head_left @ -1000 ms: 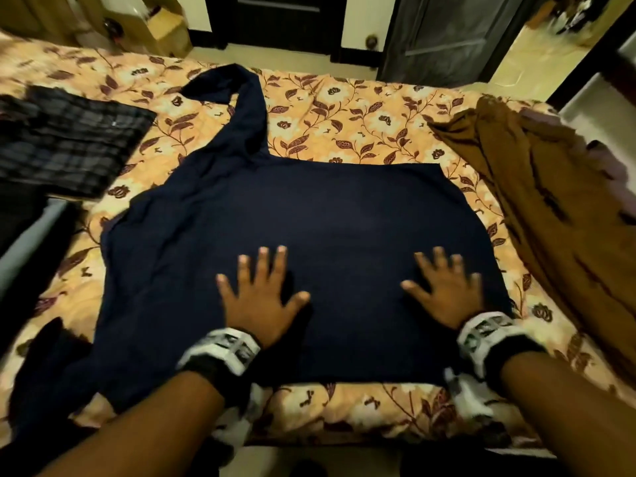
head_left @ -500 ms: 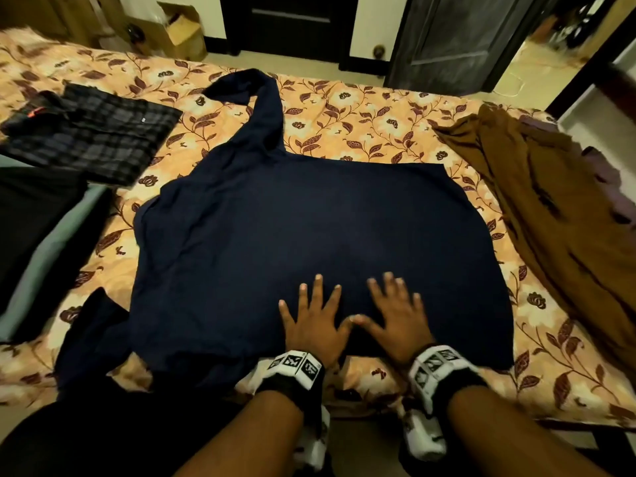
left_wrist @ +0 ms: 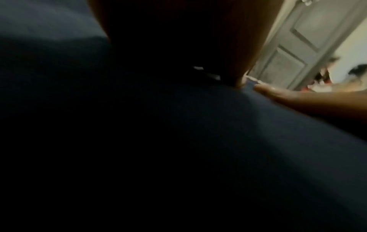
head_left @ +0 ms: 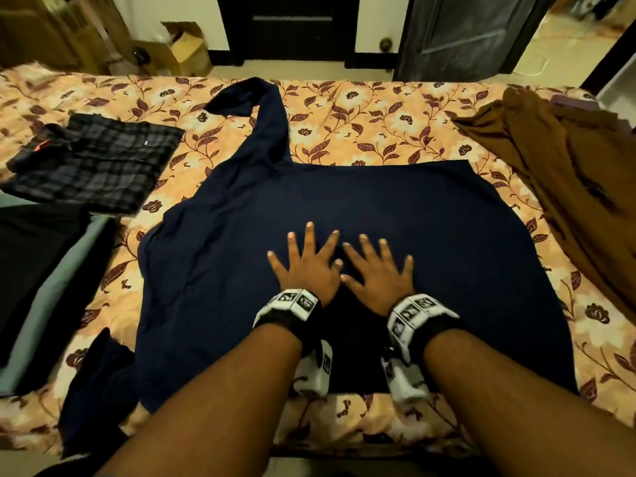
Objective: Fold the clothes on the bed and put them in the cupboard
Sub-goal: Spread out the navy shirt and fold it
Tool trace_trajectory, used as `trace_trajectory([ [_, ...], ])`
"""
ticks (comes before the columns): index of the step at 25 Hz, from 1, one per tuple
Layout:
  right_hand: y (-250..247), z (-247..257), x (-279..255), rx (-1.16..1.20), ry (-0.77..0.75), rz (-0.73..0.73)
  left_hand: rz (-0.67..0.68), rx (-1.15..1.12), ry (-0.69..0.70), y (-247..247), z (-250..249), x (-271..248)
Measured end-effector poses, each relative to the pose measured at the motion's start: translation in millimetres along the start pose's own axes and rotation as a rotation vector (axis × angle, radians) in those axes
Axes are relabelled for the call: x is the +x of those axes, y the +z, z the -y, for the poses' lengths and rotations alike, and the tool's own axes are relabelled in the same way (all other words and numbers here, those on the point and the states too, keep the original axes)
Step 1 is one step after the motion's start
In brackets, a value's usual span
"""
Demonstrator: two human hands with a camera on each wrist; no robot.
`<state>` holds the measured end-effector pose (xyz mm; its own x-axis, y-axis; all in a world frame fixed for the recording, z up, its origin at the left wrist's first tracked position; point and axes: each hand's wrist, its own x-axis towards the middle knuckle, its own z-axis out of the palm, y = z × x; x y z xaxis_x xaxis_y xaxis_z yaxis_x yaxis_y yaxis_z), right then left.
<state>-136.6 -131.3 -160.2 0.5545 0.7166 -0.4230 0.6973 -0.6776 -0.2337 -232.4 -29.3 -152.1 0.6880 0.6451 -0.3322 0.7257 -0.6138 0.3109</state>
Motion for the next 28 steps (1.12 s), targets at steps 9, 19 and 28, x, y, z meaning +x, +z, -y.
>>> trace_trajectory([
  [9,-49,-154,16,0.079,0.517,0.002,-0.054,0.152,-0.417,-57,139,24],
  [19,-67,-88,127,-0.095,0.101,0.107,-0.012,0.157,-0.415,-77,134,137],
  [28,-75,-85,154,-0.035,0.021,0.032,0.074,0.255,0.041,-53,68,167],
])
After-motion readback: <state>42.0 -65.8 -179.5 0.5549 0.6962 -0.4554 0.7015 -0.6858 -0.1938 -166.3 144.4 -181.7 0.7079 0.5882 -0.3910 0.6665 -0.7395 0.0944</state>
